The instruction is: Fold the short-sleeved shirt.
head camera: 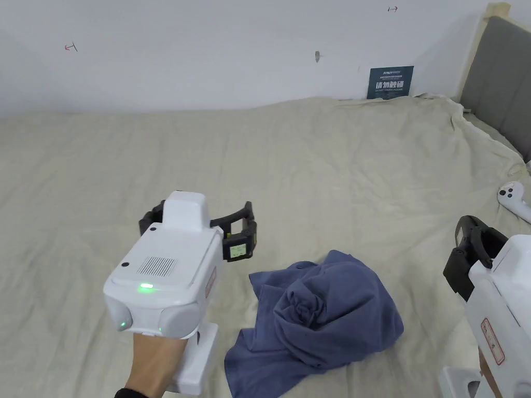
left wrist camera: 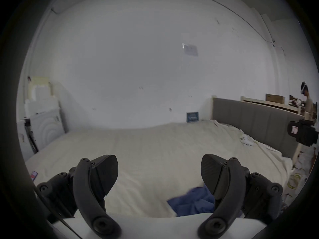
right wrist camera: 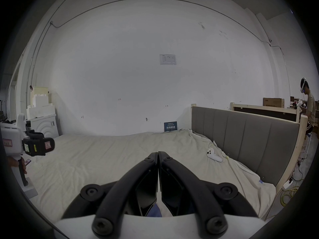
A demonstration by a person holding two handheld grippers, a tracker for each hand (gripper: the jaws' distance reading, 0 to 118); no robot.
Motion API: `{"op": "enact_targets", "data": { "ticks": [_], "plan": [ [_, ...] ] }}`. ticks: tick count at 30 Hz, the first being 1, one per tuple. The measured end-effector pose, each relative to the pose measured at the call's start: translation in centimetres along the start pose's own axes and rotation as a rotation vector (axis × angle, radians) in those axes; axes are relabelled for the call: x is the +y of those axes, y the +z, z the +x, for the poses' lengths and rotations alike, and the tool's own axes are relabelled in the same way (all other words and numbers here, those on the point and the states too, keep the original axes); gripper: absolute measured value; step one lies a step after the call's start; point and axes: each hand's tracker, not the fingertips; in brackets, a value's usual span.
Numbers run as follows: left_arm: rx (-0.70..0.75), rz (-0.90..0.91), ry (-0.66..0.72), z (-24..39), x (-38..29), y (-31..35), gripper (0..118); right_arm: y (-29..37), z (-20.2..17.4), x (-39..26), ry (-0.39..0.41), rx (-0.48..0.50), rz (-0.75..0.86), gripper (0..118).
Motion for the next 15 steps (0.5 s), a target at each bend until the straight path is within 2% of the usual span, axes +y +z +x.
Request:
{"op": "enact_targets", "data": {
  "ticks": [3,5,7,11,14,15],
  "plan": [
    [0.068,0.054,0.012,-1.3,-0.9,1.1,101,0.0,-0.1,-0.1,0.002,0.006,0.011,0],
    [0.089,0.074,0.01,-2.0,-1.6,1.5,94,0.0,-0.1,-0.2,0.008,0.009,0.017,0],
    [0.103,0.091,0.015,-2.6,-2.3,2.1,75,0.5,-1.9,2.1,0.014,0.014,0.022,0],
    [0.122,0.114,0.051,-3.4,-3.5,2.9,32,0.6,-2.5,2.1,0.018,0.022,0.026,0],
    [0.137,0.112,0.063,-3.8,-4.0,3.1,22,0.8,-3.0,2.4,0.013,0.028,0.026,0],
    [0.142,0.105,0.068,-3.9,-4.0,3.2,14,0.9,-3.3,2.6,0.012,0.03,0.026,0]
  ]
}}
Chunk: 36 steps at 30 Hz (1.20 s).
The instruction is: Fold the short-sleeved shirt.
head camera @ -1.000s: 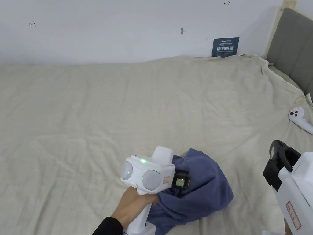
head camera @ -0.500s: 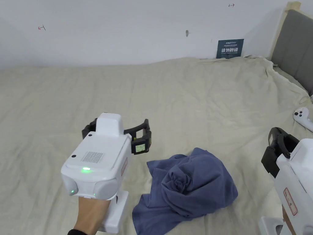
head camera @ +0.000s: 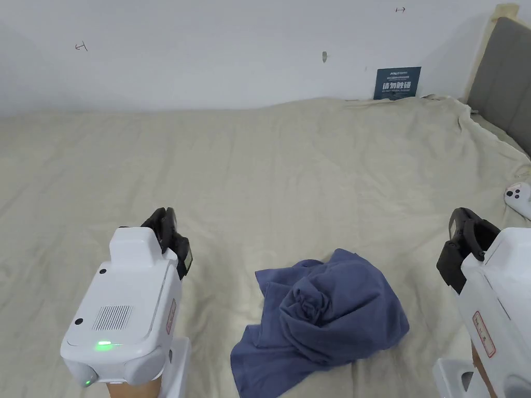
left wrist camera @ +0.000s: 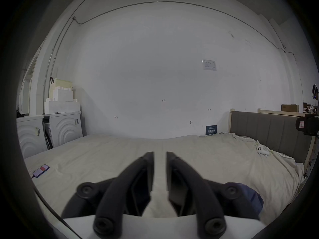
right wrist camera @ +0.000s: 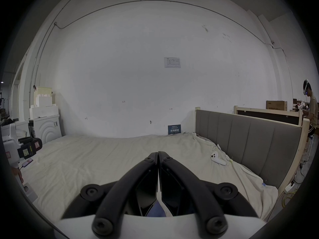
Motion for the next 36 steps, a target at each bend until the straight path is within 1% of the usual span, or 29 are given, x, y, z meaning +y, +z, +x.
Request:
{"op": "enact_targets", "data": {
  "ticks": [1,2,6,12,14,19,20,24,25,28,33,34,35,36],
  "plan": [
    [0.003,-0.004,0.002,-0.1,0.0,0.0,4,0.0,-0.2,0.0,0.001,0.001,-0.001,0],
    [0.001,-0.003,0.008,-0.2,-0.1,0.1,0,0.1,-0.4,0.0,0.001,0.002,-0.001,0],
    [-0.002,-0.02,0.031,-0.6,0.1,0.2,0,0.2,-1.1,0.3,-0.004,0.007,0.001,0],
    [-0.003,-0.027,0.015,-0.6,0.3,0.1,0,0.4,-1.8,0.3,-0.005,0.012,0.003,0],
    [-0.013,-0.058,0.029,-0.7,0.4,-0.1,0,0.4,-2.1,0.2,-0.005,0.012,0.003,0],
    [-0.096,-0.277,0.089,-0.6,-0.1,-2.0,0,0.3,-2.6,0.0,-0.004,0.014,-0.003,0],
    [-0.119,-0.356,0.096,-0.4,-0.4,-2.5,0,0.4,-2.7,-0.1,-0.005,0.014,-0.006,0],
    [-0.196,-0.543,0.138,0.5,-2.8,-3.4,0,0.4,-3.0,-0.4,-0.006,0.013,-0.017,0],
    [-0.215,-0.607,0.125,0.9,-3.5,-3.4,0,0.4,-3.1,-0.5,-0.008,0.014,-0.02,0],
    [-0.244,-0.722,0.093,2.3,-6.1,-3.4,0,0.4,-3.4,-0.8,-0.012,0.011,-0.03,0],
    [-0.277,-0.879,0.081,4.1,-10.3,-3.2,0,0.6,-3.8,-1.3,-0.011,0.01,-0.047,0],
    [-0.273,-0.897,0.088,4.3,-11.0,-3.1,4,0.6,-4.0,-1.4,-0.01,0.01,-0.052,0],
    [-0.264,-0.918,0.092,4.5,-11.7,-3.0,12,0.6,-4.0,-1.5,-0.009,0.01,-0.057,0],
    [-0.273,-0.946,0.096,4.7,-12.1,-3.0,22,0.6,-4.1,-1.6,-0.009,0.009,-0.06,0]
  ]
}}
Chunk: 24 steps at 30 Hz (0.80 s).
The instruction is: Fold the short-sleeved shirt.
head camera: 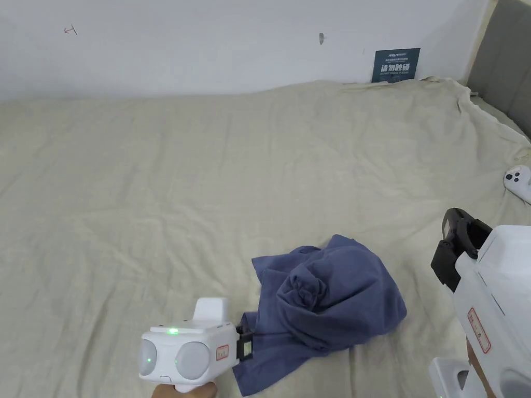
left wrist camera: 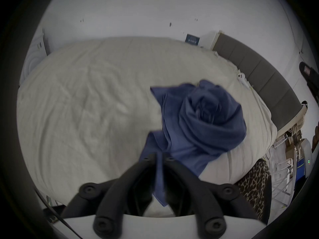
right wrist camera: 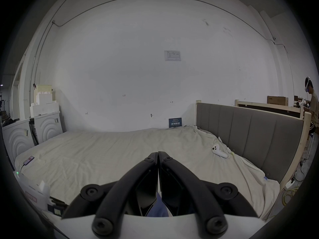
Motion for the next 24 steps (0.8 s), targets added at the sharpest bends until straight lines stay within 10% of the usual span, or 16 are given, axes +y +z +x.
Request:
{"op": "enact_targets", "data": {
  "ticks": [4,8,14,16,19,24],
  "plan": [
    [0.036,-0.076,-0.018,0.6,-1.3,-1.8,85,0.0,-0.4,-0.4,-0.011,-0.001,-0.019,0],
    [0.089,-0.096,-0.04,1.2,-2.2,-3.1,87,0.0,-1.0,-0.6,-0.017,0.0,-0.032,0],
    [0.156,-0.112,-0.107,2.8,-2.8,-4.6,68,0.0,-1.3,-0.7,-0.014,0.006,-0.047,0],
    [0.154,-0.108,-0.131,3.2,-2.9,-4.5,60,-0.6,4.6,-0.5,-0.016,0.004,-0.049,0],
    [0.125,-0.1,-0.151,3.2,-2.9,-4.0,3,-0.7,5.4,-0.4,-0.022,0.0,-0.053,0],
    [0.039,-0.089,-0.201,3.2,-2.7,-3.6,1,-1.1,5.7,-0.5,-0.032,-0.004,-0.061,0]
  ]
}}
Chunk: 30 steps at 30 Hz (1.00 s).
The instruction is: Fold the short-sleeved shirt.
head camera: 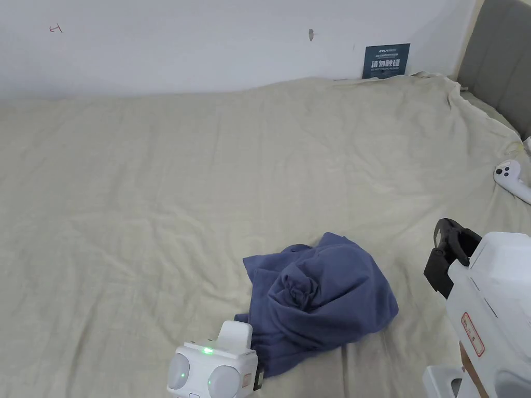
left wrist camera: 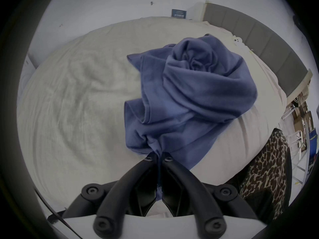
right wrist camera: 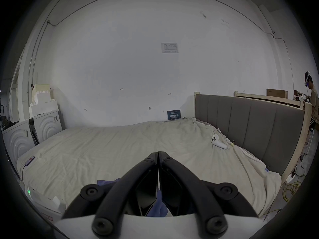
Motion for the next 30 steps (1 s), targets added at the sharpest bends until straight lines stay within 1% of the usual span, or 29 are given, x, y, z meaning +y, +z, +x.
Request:
{"op": "enact_targets", "data": {
  "ticks": [1,4,6,10,12,13,14,15,16,17,18,19,21,24,26,30],
  "plan": [
    [-0.009,0.014,0.007,-0.2,0.1,0.6,1,-0.1,0.0,0.0,-0.003,0.0,-0.003,0],
    [-0.107,0.109,0.111,-1.8,0.6,2.9,1,-0.5,0.0,0.0,-0.009,0.007,-0.021,0],
    [-0.145,0.153,0.152,-2.9,1.3,4.7,1,-1.3,0.0,0.2,-0.019,0.017,-0.065,0],
    [-0.179,0.209,0.194,-4.3,2.3,7.0,1,-6.1,0.6,0.1,-0.02,0.058,-0.241,1],
    [-0.191,0.224,0.209,-4.9,2.5,7.6,1,-9.4,0.5,0.3,-0.037,0.109,-0.334,3],
    [-0.192,0.23,0.211,-4.9,2.7,7.7,1,-10.8,0.5,0.2,-0.038,0.131,-0.377,13],
    [-0.193,0.234,0.21,-5.0,2.8,7.9,1,-12.3,0.4,0.1,-0.035,0.153,-0.429,29],
    [-0.19,0.238,0.209,-5.1,2.8,7.9,1,-13.4,-0.3,0.2,-0.03,0.175,-0.46,50],
    [-0.19,0.239,0.21,-5.2,2.8,7.9,1,-14.8,-0.5,-0.1,-0.036,0.171,-0.48,78],
    [-0.19,0.238,0.21,-5.3,2.8,7.7,1,-16.2,-0.7,-0.4,-0.031,0.172,-0.525,93],
    [-0.193,0.235,0.213,-5.4,2.8,7.6,1,-17.8,-1.0,-0.7,-0.035,0.184,-0.557,101],
    [-0.195,0.234,0.215,-5.5,2.8,7.6,1,-19.0,-1.2,-1.0,-0.037,0.197,-0.584,103],
    [-0.198,0.227,0.217,-5.6,2.7,7.4,1,-21.8,-1.8,-1.8,-0.018,0.224,-0.634,103],
    [-0.194,0.219,0.217,-5.7,2.6,7.0,1,-24.9,-3.2,-3.0,0.066,0.195,-0.72,103],
    [-0.198,0.213,0.225,-6.0,2.5,6.6,1,-27.1,-4.2,-3.8,0.12,0.199,-0.777,103],
    [-0.205,0.204,0.239,-6.2,2.5,6.3,1,-30.8,-4.9,-5.5,0.151,0.202,-0.855,102]
  ]
}}
